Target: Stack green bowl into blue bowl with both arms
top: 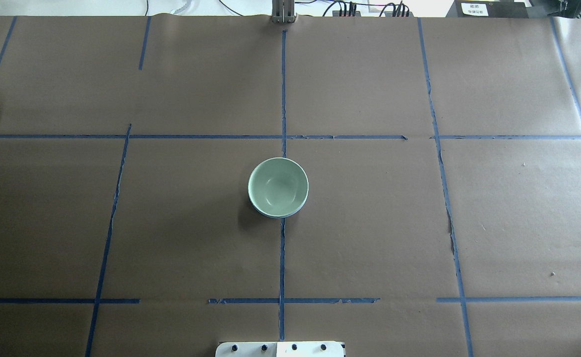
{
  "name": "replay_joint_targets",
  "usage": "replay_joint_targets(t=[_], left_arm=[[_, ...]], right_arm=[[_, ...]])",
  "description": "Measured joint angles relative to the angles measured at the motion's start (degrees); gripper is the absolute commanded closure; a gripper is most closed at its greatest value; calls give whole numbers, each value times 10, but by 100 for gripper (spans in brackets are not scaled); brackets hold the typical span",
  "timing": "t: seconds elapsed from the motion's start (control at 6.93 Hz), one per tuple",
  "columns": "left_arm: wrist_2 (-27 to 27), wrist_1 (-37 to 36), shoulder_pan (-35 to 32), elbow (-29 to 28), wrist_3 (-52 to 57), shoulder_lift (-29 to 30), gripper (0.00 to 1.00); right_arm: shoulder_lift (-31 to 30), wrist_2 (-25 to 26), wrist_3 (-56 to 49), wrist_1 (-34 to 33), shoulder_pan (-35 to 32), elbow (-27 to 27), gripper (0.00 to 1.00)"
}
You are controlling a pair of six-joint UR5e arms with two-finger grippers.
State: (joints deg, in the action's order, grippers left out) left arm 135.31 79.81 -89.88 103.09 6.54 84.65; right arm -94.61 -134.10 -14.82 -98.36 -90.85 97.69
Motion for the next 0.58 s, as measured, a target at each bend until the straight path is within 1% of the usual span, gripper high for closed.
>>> replay_joint_targets(t=[0.29,0.58], left_arm=[[-1,1,1,10,0,-11,0],[2,29,1,12,-1,-17,0]], right_arm=[[-3,2,-2,1,2,0,0],[-5,2,-3,1,3,0,0]])
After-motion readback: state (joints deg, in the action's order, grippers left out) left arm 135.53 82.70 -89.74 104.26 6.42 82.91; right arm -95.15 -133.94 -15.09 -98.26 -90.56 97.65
